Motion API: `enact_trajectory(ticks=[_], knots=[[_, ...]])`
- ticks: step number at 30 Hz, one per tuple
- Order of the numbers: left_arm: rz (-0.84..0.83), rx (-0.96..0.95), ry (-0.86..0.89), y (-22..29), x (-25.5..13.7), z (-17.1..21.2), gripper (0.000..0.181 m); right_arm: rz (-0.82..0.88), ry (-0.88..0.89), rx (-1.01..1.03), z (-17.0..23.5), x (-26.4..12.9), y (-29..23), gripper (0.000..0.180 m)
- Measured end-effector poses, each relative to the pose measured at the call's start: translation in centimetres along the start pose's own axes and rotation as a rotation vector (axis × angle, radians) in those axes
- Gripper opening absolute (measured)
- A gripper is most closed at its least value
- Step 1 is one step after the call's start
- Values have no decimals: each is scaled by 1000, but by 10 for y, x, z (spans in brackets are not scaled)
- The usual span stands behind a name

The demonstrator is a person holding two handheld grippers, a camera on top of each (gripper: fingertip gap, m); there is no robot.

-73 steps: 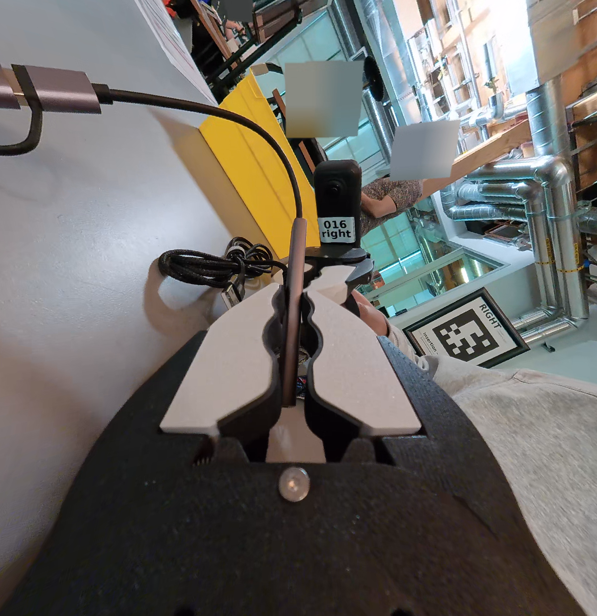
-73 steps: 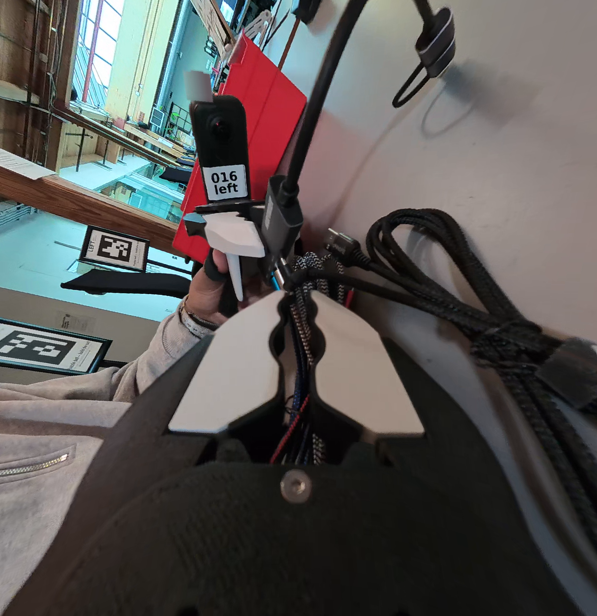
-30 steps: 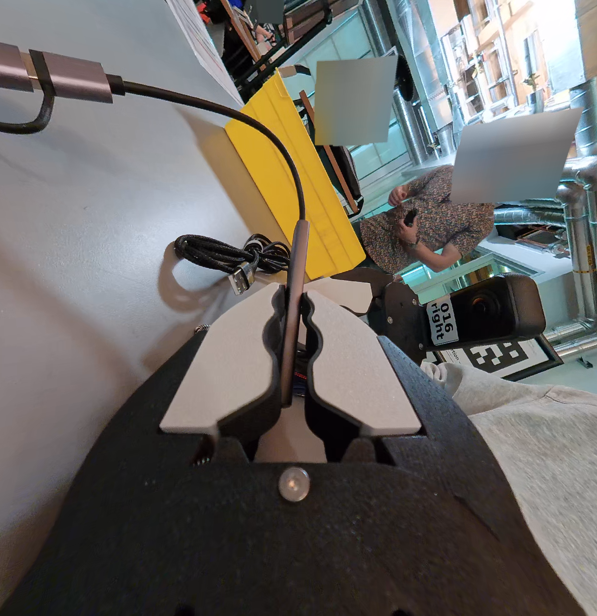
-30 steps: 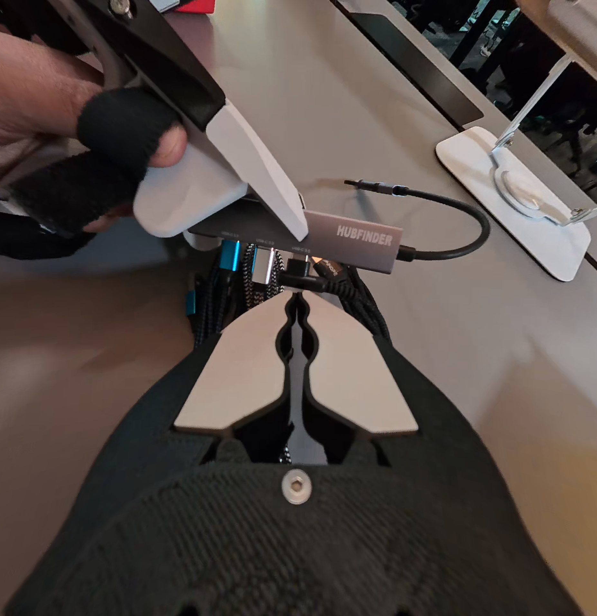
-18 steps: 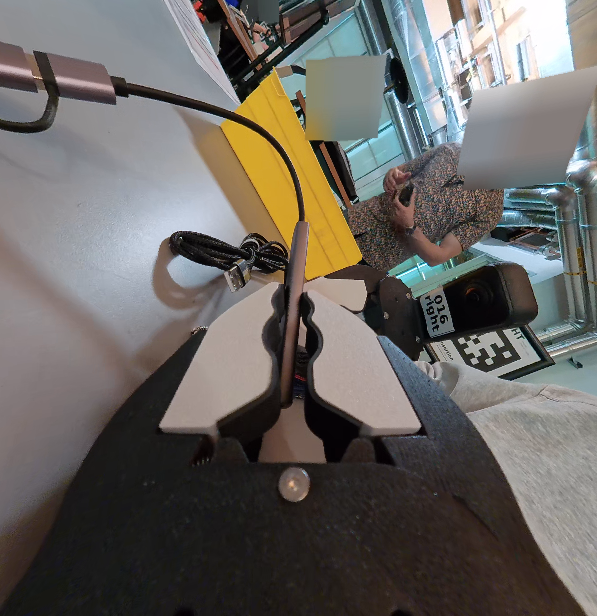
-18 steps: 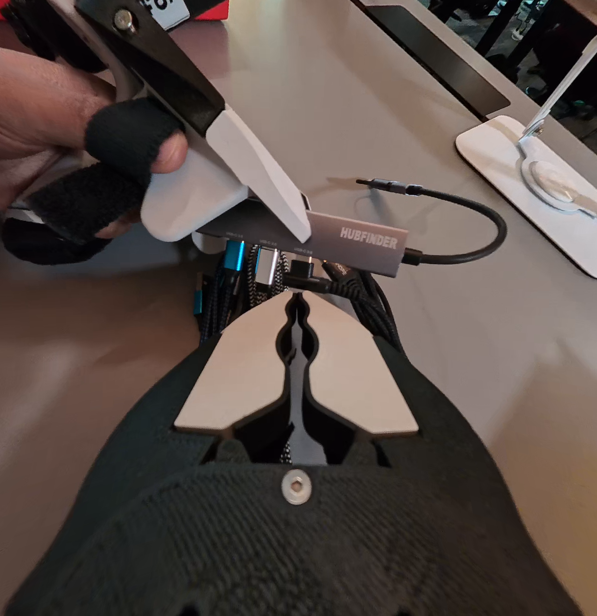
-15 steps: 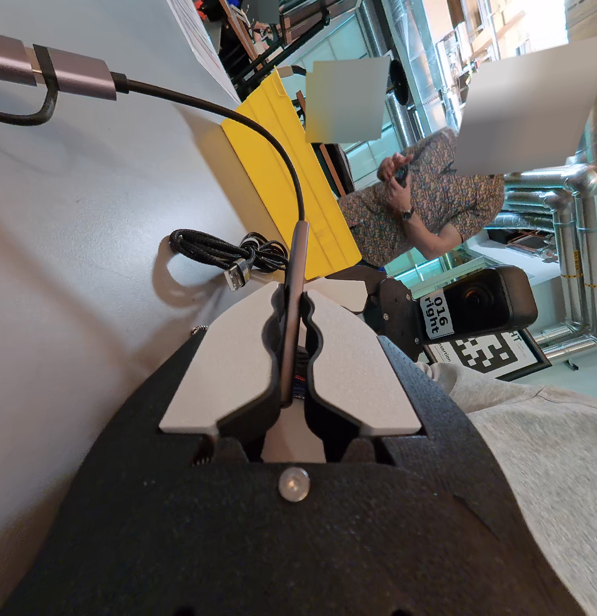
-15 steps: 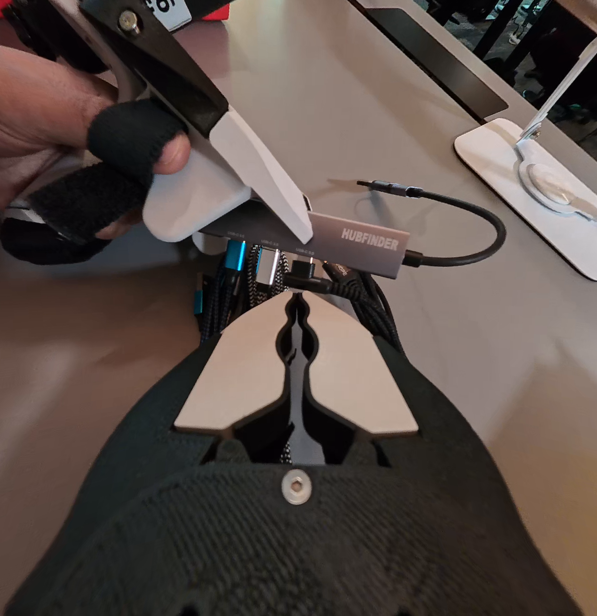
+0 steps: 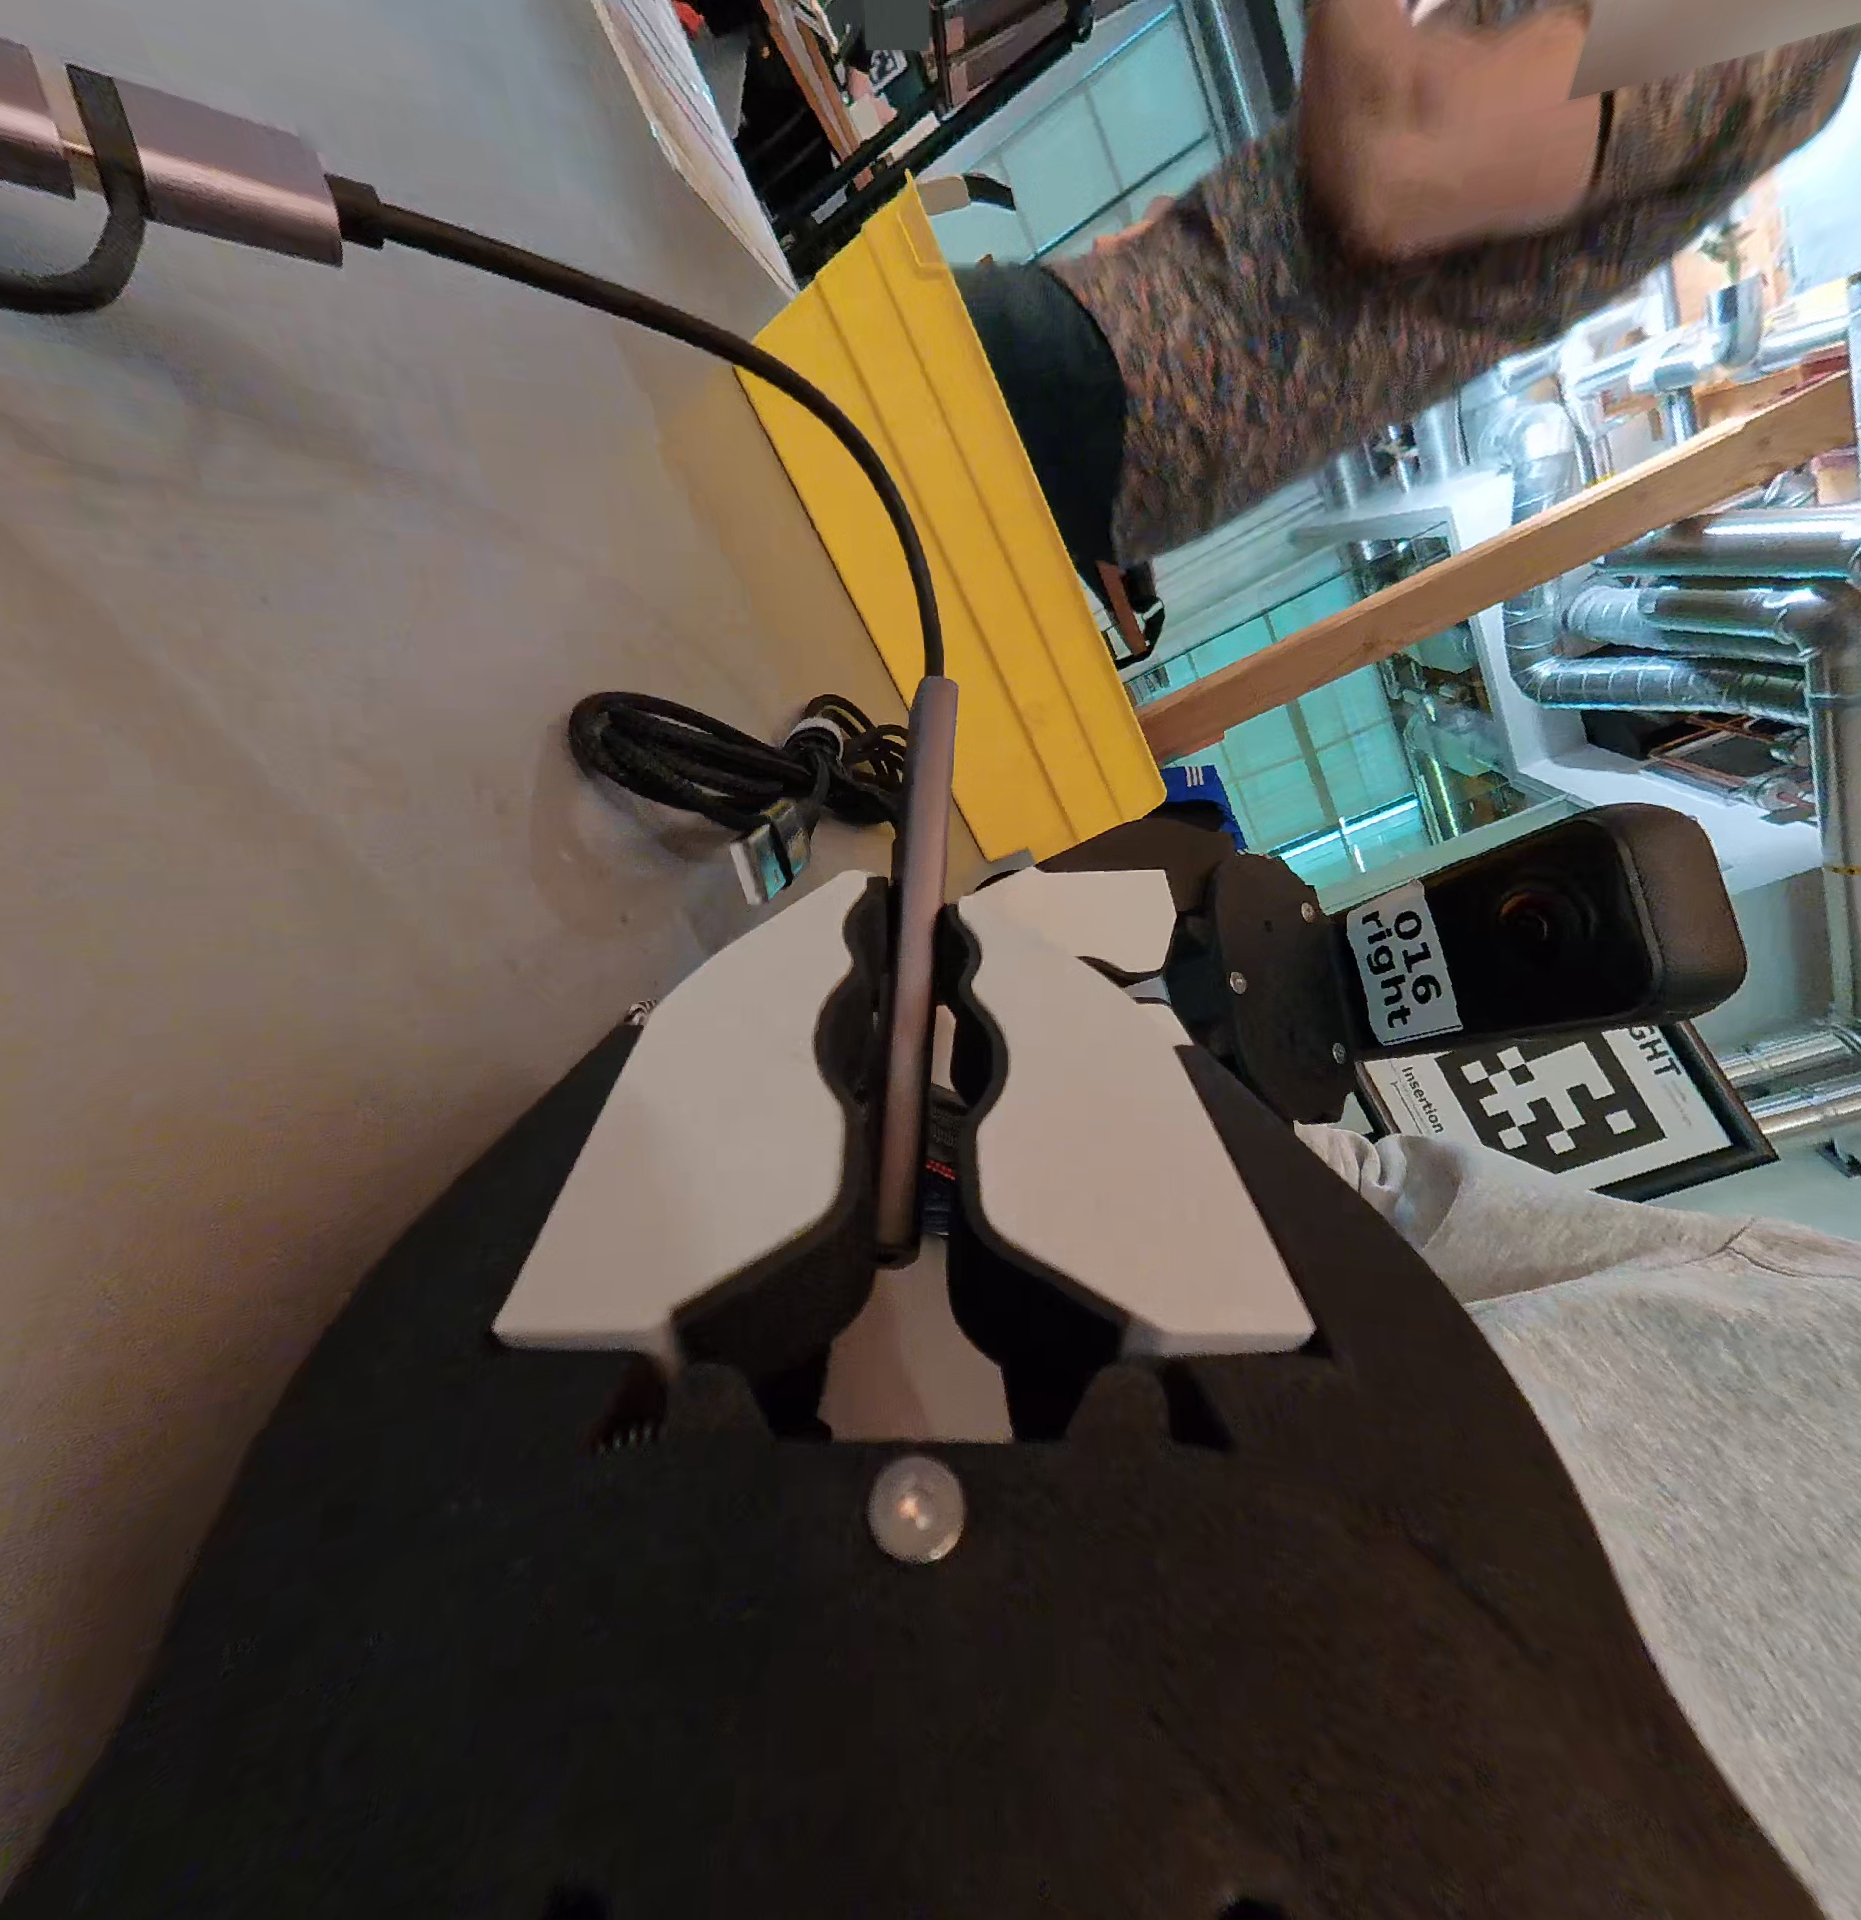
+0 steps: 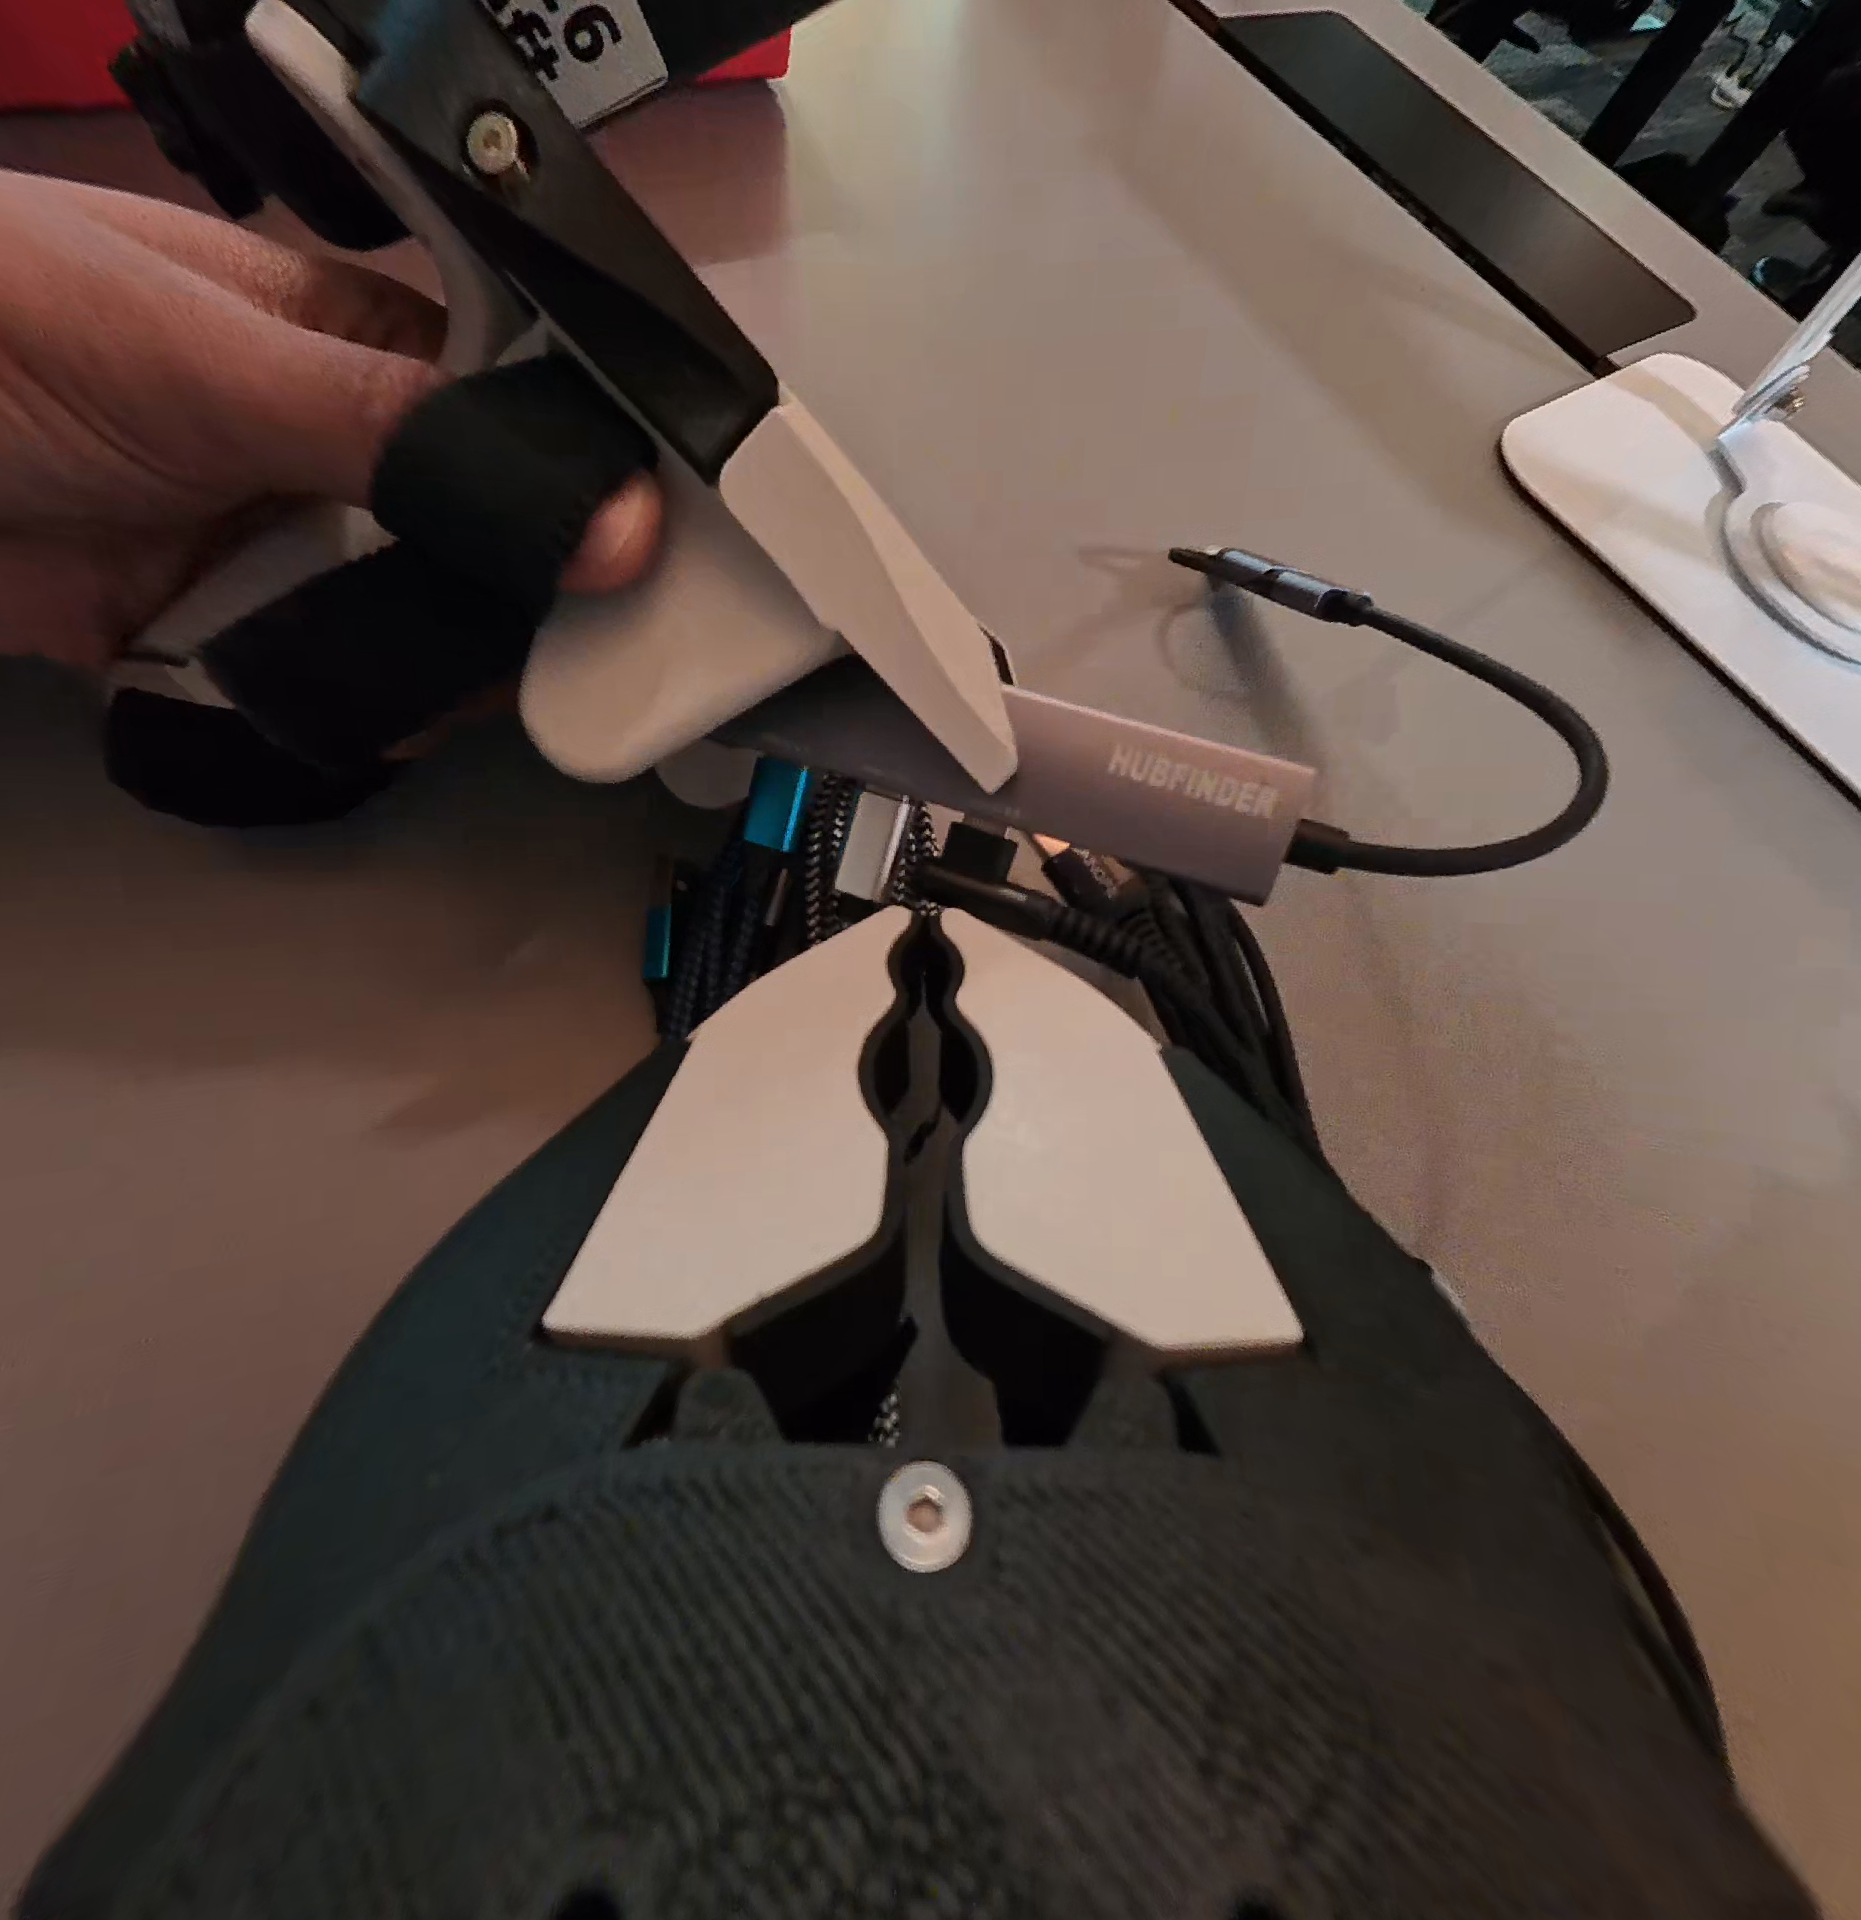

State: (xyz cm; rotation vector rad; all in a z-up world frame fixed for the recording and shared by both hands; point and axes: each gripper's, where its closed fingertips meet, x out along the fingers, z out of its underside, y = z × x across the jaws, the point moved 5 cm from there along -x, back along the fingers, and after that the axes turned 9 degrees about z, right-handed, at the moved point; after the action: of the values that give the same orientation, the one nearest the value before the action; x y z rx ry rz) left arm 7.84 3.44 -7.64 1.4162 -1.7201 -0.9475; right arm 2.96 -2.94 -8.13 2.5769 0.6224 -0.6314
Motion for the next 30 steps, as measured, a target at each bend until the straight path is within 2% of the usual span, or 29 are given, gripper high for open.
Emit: enact_trajectory(ticks=[13,16,17,22,24,25,27,30], knots=[[68,-101,6,-3,-4,-1,12,-24,15,23,-2,0,1,0],[103,-109,64,-2,-8,-7,13,-31,91,64,-9,-8,8,0],[107,-111,84,-3,-10,-9,18,-28,126,82,-13,-13,14,0],[93,-74,124,-3,-17,-16,30,91,213,102,-25,-33,58,91],[81,-51,148,-3,-19,-19,33,83,159,91,-19,-22,62,126],[80,-46,156,-3,-20,-19,34,51,69,98,-10,-16,60,145],[85,-48,159,-3,-20,-20,34,-44,-55,150,3,-8,50,147],[83,-47,156,-3,-20,-19,34,-155,-70,260,4,-4,36,147]])
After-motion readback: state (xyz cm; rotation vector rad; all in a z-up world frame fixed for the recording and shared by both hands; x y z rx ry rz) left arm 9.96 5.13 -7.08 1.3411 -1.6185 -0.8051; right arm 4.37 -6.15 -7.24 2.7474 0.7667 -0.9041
